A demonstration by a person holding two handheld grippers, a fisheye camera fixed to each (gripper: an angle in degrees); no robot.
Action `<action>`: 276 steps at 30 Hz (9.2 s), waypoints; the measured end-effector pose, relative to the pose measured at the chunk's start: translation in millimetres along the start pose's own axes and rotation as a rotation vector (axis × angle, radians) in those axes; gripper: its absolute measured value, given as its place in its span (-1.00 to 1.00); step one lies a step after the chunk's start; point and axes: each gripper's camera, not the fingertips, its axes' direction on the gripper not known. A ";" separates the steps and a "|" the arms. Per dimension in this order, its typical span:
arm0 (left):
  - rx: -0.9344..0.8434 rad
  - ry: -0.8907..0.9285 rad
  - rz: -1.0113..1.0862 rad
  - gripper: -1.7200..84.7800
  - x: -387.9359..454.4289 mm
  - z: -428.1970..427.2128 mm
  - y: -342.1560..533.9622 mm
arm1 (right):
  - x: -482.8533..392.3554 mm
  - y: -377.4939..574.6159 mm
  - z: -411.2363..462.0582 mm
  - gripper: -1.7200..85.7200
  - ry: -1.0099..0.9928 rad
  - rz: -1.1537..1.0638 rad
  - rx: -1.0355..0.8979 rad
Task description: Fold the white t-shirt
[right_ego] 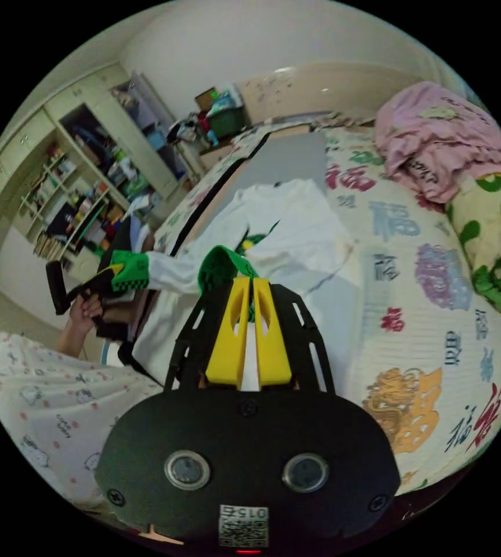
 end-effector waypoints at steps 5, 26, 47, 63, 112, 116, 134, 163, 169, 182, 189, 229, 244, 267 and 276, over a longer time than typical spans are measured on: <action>0.164 -0.217 -0.081 -0.97 -96.3 -69.4 -86.8 | 57.8 -116.7 -133.1 -0.97 0.269 0.108 0.209; -0.022 -0.810 -0.484 -0.83 -306.3 -65.8 -143.2 | 238.4 -334.6 -271.1 -0.92 0.650 0.761 0.295; -0.497 -0.016 0.284 -0.77 79.8 88.1 52.1 | 34.8 72.0 -294.5 -0.72 0.002 0.440 -0.096; -0.592 -0.158 -0.096 -0.93 71.2 104.0 110.3 | 46.4 142.7 -262.5 -0.95 0.269 0.352 -0.395; -0.949 -0.005 0.569 -0.96 241.2 190.1 -38.6 | 93.8 32.0 -63.5 -0.91 0.613 0.428 -0.630; -0.980 -0.001 0.515 -0.96 240.8 194.9 -49.8 | 81.6 13.1 -77.6 -0.92 0.597 0.369 -0.653; -1.106 -0.316 0.214 -0.96 274.7 187.2 -80.2 | 266.9 -176.0 -376.9 -0.74 0.255 0.305 -0.155; -0.801 -0.696 -0.192 -0.97 277.5 -55.1 0.3 | 403.4 -296.6 -267.6 -0.90 0.251 0.733 0.115; -0.575 -0.669 -0.259 -0.97 267.5 -87.3 3.4 | 272.3 -282.3 -312.0 -0.87 0.275 0.519 0.189; -0.176 -0.036 -0.269 -0.84 235.8 2.2 -33.6 | -199.1 -130.0 -114.9 -0.85 -0.315 -0.187 -0.153; -0.161 0.335 -0.579 -0.65 170.4 127.3 27.4 | -276.1 9.0 -25.7 -0.83 -0.195 -0.261 -0.315; -0.356 0.343 -0.148 -0.79 290.9 470.7 -40.8 | 28.2 -103.7 -256.2 -0.63 -0.952 -0.492 -0.430; -0.443 0.217 -0.126 -0.74 402.5 685.3 -106.8 | 235.6 -332.8 -206.2 -0.66 -0.597 0.377 0.050; -0.461 -0.107 0.307 -0.94 561.7 841.9 -192.5 | 306.8 -623.7 -64.6 -0.95 -0.025 0.482 -0.043; -0.398 -0.067 0.227 -0.84 520.0 784.6 -198.6 | 316.9 -660.1 -54.5 -0.96 0.077 0.349 -0.138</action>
